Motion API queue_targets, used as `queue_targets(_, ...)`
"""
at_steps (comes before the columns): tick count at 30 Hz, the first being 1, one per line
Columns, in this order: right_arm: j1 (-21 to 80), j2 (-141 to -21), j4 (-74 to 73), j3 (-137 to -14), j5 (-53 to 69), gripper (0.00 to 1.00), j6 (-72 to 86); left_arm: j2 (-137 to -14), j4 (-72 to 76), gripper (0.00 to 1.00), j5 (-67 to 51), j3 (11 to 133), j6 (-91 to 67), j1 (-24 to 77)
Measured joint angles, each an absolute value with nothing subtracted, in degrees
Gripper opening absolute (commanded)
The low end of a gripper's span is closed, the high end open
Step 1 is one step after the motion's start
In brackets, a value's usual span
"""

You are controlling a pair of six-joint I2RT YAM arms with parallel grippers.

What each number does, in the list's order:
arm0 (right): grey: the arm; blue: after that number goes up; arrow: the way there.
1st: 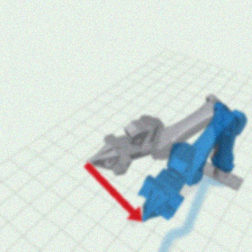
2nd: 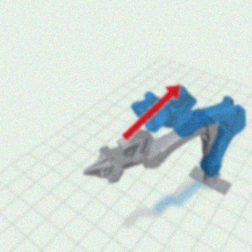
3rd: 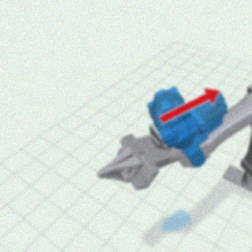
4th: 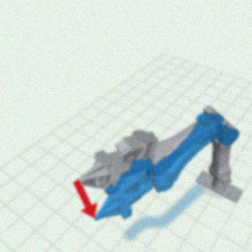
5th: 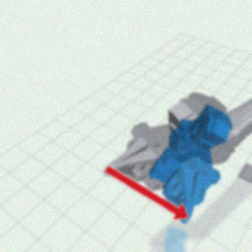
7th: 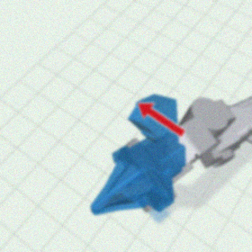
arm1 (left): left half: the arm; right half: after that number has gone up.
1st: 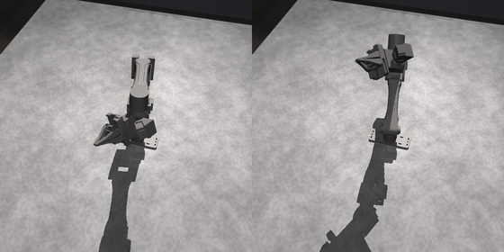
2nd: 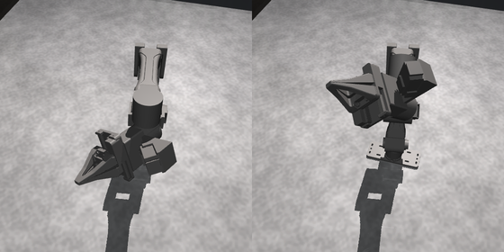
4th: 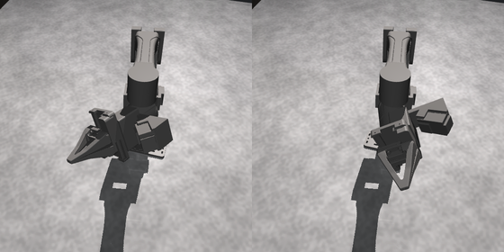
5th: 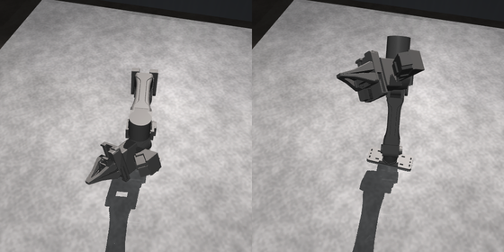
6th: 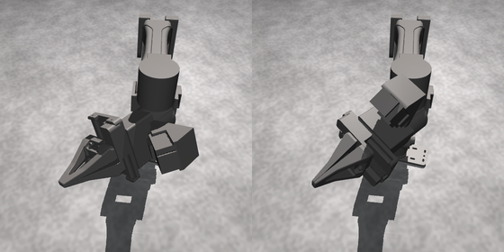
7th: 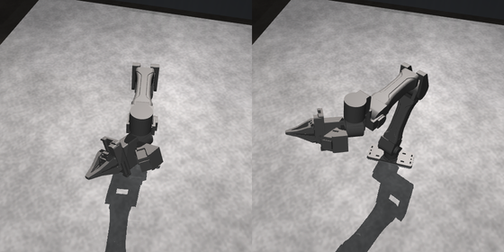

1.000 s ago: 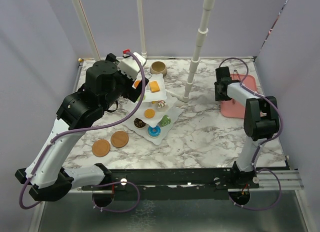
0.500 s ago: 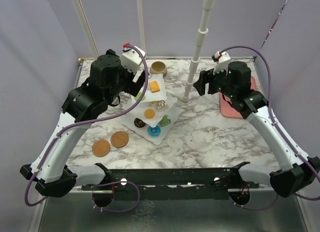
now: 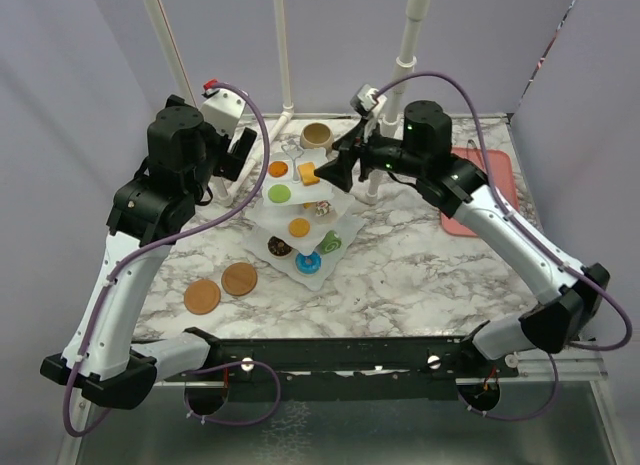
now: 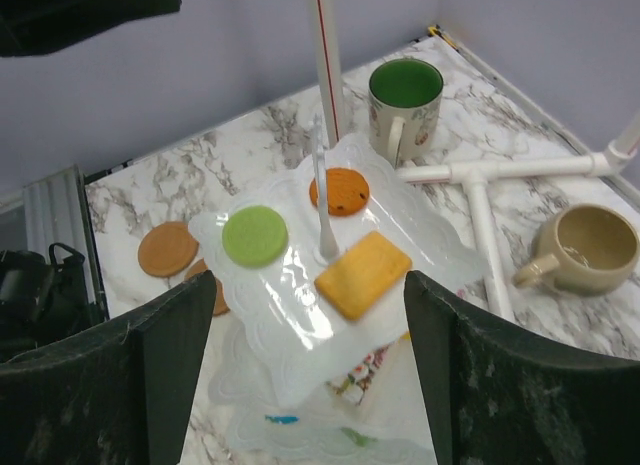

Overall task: Serve the afternoon tea
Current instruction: Pick up the desert table from the center of the board.

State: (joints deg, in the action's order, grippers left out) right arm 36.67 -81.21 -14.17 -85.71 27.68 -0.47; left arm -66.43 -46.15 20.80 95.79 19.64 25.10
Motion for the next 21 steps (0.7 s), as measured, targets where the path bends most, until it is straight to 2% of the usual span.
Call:
queue_targets(9,40.0,-94.0,-9.6,-94.4,28.4,0.7,-1.0,-66.4,-45.9,0.99,16.7,93.6,20.0,23.2)
queue_targets(19,40.7,-97.6,-7.1,-98.4,28.6,0.31,-0.9,-64.9,-46.0,0.99,15.7,92.9,19.7,23.2)
queue_targets(21,41.3,-97.9,-7.0,-98.4,28.6,0.2,-0.9,-64.9,-46.0,0.99,15.7,93.0,19.6,23.2)
